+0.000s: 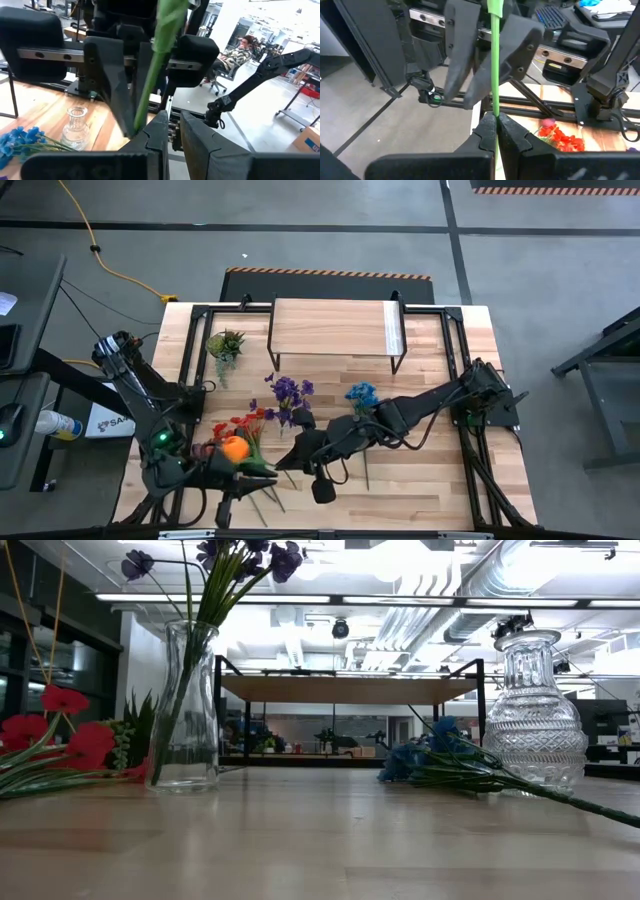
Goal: Pick and place flowers into a vace then onto a shelf
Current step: Put the orange flower into the left transparent flower vase
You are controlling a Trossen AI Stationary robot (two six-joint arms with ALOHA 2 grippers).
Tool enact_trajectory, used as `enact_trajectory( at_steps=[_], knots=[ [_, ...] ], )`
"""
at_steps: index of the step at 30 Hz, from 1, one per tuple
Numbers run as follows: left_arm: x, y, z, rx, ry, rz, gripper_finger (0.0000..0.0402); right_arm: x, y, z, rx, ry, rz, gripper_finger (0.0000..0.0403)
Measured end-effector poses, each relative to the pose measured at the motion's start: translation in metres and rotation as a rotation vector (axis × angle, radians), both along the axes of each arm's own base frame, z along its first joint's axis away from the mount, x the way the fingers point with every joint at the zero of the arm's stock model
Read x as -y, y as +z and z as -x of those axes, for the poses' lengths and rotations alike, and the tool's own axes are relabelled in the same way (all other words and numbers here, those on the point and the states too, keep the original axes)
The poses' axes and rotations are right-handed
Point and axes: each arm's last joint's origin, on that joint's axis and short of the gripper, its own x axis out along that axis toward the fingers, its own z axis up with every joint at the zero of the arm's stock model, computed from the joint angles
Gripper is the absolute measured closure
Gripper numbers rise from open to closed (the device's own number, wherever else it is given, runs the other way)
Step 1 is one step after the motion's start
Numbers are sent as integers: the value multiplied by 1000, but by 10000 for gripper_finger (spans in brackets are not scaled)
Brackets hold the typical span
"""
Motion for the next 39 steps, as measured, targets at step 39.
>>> enact_trajectory(
  at_steps=[39],
  knots=[
    [-6, -4, -11, -59, -133, 90, 198, -1, 0, 1, -4, 11, 2, 403]
  ],
)
